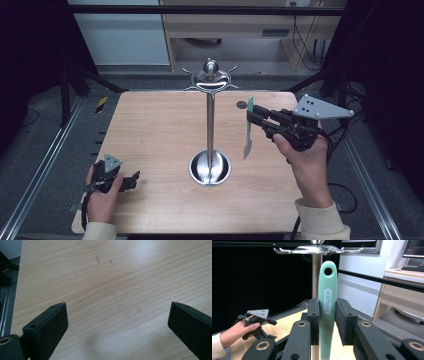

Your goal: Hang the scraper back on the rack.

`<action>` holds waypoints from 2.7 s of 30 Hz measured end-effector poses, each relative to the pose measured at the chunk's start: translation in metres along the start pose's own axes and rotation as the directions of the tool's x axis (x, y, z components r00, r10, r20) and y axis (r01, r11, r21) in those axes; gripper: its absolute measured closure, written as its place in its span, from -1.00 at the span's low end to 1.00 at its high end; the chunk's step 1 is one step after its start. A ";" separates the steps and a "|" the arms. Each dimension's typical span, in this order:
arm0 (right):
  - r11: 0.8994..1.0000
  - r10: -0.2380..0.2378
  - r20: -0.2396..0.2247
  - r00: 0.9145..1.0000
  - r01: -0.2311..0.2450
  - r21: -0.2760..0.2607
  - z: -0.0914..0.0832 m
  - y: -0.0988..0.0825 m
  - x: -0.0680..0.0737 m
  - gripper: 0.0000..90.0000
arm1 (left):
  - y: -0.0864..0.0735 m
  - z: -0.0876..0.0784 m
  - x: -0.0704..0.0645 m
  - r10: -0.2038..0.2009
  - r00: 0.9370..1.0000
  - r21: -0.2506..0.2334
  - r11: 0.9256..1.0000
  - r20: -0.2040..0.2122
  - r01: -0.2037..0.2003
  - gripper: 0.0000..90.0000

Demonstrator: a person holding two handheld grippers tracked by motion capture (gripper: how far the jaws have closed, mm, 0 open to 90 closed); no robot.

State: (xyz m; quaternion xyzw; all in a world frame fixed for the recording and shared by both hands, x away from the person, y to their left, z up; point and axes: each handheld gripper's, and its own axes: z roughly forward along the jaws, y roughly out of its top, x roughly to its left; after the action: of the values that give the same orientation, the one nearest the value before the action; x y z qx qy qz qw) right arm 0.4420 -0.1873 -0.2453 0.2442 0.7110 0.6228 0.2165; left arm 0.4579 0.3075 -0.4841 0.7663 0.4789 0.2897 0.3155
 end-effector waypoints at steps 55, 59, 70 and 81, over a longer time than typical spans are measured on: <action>0.995 0.016 -0.102 0.995 -0.006 0.099 0.033 0.028 -0.014 0.65 | 0.000 0.001 -0.002 0.011 1.000 0.007 1.000 0.003 -0.012 -0.94; 0.996 0.016 -0.101 0.995 -0.007 0.089 0.034 0.027 -0.014 0.65 | 0.000 0.001 -0.002 0.013 1.000 0.011 1.000 0.003 -0.013 -0.94; 0.996 0.013 -0.097 0.995 -0.005 0.089 0.033 0.027 -0.014 0.65 | -0.001 0.002 -0.002 0.012 1.000 0.015 1.000 0.006 -0.012 -0.94; 0.995 0.015 -0.101 0.995 -0.005 0.099 0.035 0.028 -0.015 0.64 | -0.001 0.003 -0.002 0.009 1.000 0.018 1.000 0.009 -0.009 -0.94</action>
State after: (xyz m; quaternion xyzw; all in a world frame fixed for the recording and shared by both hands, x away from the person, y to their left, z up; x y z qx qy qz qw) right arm 0.4774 -0.1657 -0.2219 0.2261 0.7500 0.5994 0.1647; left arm 0.4585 0.3052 -0.4874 0.7725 0.4768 0.2834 0.3093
